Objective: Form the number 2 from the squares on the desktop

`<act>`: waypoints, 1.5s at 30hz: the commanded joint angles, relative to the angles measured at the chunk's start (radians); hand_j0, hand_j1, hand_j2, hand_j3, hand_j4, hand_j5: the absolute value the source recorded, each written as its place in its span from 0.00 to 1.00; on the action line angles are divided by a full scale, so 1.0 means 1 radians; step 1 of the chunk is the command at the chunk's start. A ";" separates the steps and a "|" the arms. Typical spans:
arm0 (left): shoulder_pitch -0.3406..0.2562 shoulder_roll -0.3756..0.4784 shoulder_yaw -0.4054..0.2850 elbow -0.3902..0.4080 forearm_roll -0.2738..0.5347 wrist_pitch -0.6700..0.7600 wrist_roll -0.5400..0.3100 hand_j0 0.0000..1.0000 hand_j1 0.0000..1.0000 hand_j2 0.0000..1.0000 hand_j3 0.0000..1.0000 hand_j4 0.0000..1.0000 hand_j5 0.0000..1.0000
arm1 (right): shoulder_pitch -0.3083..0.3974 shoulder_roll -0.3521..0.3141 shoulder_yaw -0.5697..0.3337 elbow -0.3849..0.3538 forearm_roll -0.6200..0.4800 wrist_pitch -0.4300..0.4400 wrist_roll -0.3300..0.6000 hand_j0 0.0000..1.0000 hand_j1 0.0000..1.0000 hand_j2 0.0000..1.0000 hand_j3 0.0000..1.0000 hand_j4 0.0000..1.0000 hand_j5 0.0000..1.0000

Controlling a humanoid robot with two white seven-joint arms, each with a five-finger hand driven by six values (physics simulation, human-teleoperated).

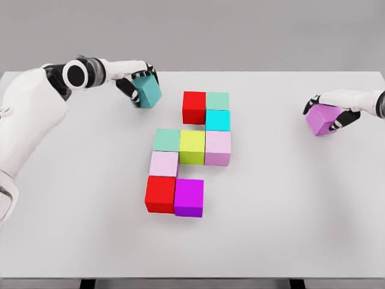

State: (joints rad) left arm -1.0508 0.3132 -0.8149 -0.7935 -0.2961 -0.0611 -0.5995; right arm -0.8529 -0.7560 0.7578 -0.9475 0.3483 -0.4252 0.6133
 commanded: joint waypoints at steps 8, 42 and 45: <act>0.015 -0.008 -0.081 -0.242 0.100 0.415 0.016 0.48 0.48 0.48 0.48 0.48 0.48 | 0.000 -0.025 0.008 -0.025 0.001 -0.044 -0.002 0.40 0.40 0.40 0.40 0.40 0.40; 0.026 0.017 -0.164 -0.220 0.169 0.412 0.204 1.00 1.00 1.00 1.00 1.00 1.00 | 0.124 -0.293 0.040 -0.770 0.005 -0.186 -0.002 0.37 0.37 0.37 0.37 0.37 0.37; 0.005 0.211 -0.165 -0.283 0.235 0.285 0.195 1.00 1.00 1.00 1.00 1.00 1.00 | 0.126 -0.292 0.066 -0.798 0.008 -0.186 -0.002 0.37 0.37 0.37 0.37 0.37 0.37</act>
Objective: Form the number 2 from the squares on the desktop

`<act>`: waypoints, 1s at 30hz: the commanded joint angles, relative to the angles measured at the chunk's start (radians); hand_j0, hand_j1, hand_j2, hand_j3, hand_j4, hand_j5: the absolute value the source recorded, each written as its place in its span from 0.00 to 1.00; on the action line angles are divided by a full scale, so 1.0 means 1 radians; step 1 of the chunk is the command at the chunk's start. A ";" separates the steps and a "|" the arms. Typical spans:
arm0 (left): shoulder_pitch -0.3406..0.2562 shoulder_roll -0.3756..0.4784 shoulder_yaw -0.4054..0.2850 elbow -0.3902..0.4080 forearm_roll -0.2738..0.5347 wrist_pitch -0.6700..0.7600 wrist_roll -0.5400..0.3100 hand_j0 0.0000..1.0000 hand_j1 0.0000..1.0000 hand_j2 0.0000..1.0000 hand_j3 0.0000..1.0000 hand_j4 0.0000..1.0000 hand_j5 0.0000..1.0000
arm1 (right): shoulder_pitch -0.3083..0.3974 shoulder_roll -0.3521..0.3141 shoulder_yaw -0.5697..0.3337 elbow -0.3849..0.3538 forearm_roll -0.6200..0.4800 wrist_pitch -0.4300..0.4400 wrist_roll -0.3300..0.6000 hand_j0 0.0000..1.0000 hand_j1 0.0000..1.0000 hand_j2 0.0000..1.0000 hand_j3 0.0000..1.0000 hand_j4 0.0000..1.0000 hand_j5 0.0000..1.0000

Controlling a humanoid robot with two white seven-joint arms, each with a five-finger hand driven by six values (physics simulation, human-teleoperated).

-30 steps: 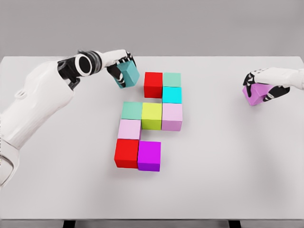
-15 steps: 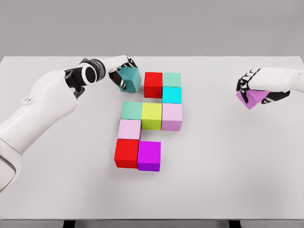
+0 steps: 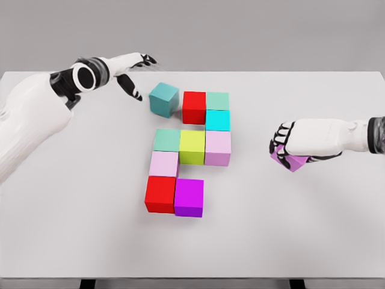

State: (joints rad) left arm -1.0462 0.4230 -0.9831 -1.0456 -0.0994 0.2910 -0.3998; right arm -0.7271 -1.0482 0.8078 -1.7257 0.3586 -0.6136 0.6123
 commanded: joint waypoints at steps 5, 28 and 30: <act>-0.002 0.115 -0.135 -0.051 0.038 -0.121 -0.105 1.00 1.00 1.00 1.00 1.00 1.00 | -0.005 0.031 0.090 -0.032 -0.001 0.003 -0.001 0.37 0.37 0.37 0.37 0.37 0.37; -0.031 0.117 -0.127 -0.096 0.040 -0.116 -0.211 1.00 1.00 1.00 1.00 1.00 1.00 | -0.083 0.126 0.189 -0.034 -0.029 0.003 -0.001 0.40 0.40 0.40 0.40 0.40 0.40; -0.029 0.122 -0.129 -0.097 0.038 -0.116 -0.211 1.00 1.00 1.00 1.00 1.00 1.00 | -0.081 0.103 0.189 -0.034 -0.029 0.003 -0.001 0.40 0.40 0.40 0.40 0.40 0.40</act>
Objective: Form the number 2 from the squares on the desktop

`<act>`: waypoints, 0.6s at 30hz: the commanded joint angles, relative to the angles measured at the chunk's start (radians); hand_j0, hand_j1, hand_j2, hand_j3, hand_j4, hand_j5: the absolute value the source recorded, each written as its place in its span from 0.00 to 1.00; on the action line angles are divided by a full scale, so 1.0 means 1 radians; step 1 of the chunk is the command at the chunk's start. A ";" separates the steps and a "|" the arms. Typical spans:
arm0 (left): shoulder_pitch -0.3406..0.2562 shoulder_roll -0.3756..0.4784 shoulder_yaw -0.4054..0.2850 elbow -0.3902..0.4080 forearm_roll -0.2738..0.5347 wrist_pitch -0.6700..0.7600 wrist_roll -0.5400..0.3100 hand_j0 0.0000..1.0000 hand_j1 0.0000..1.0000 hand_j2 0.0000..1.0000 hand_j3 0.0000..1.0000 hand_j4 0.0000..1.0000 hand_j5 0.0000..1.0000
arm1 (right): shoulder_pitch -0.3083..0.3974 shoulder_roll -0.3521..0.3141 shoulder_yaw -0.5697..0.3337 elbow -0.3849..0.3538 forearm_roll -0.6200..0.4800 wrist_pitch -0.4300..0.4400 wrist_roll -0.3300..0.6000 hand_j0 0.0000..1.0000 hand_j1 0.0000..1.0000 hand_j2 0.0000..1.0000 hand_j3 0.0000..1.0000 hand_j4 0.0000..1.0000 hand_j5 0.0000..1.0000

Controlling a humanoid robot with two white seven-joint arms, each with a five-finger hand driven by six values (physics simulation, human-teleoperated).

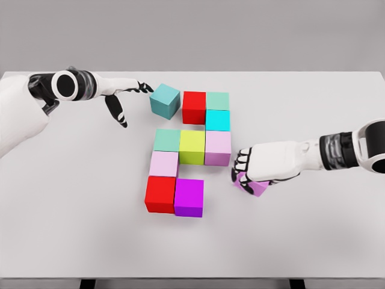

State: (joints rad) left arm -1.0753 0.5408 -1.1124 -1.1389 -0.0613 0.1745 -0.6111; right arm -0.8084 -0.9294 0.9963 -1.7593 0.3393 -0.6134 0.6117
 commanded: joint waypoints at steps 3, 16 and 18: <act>-0.002 0.021 0.000 -0.005 -0.002 0.000 0.000 1.00 1.00 1.00 1.00 1.00 1.00 | -0.002 -0.019 0.001 0.000 -0.011 0.003 -0.001 0.40 0.40 0.40 0.40 0.40 0.40; 0.008 0.036 -0.037 -0.062 -0.003 -0.041 0.000 1.00 1.00 1.00 1.00 1.00 1.00 | -0.003 -0.012 0.035 -0.003 -0.016 0.003 -0.001 0.40 0.40 0.40 0.40 0.40 0.40; 0.008 0.038 -0.037 -0.062 -0.003 -0.041 0.000 1.00 1.00 1.00 1.00 1.00 1.00 | -0.003 -0.014 0.039 -0.003 -0.016 0.003 -0.001 0.40 0.40 0.40 0.40 0.40 0.40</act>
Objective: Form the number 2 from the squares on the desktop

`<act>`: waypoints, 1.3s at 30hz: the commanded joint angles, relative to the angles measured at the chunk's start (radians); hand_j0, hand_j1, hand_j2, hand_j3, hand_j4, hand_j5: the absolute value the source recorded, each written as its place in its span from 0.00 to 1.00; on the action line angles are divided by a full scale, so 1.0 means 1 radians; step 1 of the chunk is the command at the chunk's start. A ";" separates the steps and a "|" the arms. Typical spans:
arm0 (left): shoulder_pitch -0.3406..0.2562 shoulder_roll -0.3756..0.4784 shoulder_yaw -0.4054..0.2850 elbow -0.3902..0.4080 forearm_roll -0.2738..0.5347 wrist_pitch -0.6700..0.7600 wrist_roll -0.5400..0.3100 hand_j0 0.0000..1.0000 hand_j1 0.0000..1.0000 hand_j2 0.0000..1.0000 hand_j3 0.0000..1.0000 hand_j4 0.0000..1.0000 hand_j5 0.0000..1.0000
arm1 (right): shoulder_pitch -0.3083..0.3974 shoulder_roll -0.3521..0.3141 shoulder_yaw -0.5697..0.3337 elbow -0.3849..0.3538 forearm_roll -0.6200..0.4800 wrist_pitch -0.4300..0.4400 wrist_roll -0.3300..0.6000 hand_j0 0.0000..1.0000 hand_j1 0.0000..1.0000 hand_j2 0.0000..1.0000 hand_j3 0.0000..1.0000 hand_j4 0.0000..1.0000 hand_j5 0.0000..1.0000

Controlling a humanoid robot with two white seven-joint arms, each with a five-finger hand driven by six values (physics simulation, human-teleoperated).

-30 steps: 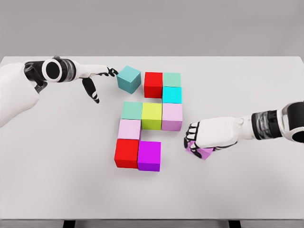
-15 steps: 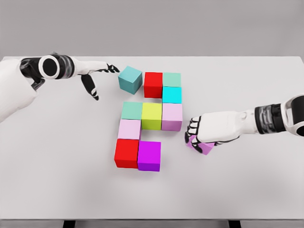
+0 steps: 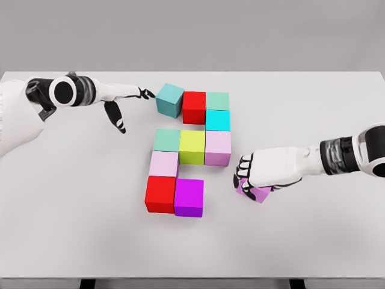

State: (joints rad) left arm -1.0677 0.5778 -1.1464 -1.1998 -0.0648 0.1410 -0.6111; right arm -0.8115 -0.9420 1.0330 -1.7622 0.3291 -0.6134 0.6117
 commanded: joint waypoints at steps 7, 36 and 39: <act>0.002 0.008 -0.003 -0.003 0.000 -0.008 0.000 1.00 1.00 1.00 1.00 1.00 1.00 | -0.002 -0.041 -0.022 0.003 -0.070 0.003 -0.001 1.00 1.00 1.00 1.00 1.00 1.00; -0.083 -0.250 0.050 0.218 -0.208 0.020 0.000 0.99 0.99 0.99 0.99 0.99 0.99 | 0.199 -0.159 -0.208 0.112 -0.025 0.003 -0.001 1.00 1.00 1.00 1.00 1.00 1.00; -0.083 -0.260 0.050 0.220 -0.208 0.022 0.000 0.96 0.96 0.96 0.96 0.96 0.96 | 0.207 -0.153 -0.208 0.089 -0.018 0.003 -0.001 1.00 1.00 1.00 1.00 1.00 1.00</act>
State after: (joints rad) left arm -1.1505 0.3243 -1.0979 -0.9798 -0.2717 0.1640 -0.6112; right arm -0.6044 -1.0977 0.8255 -1.6490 0.3037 -0.6130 0.6112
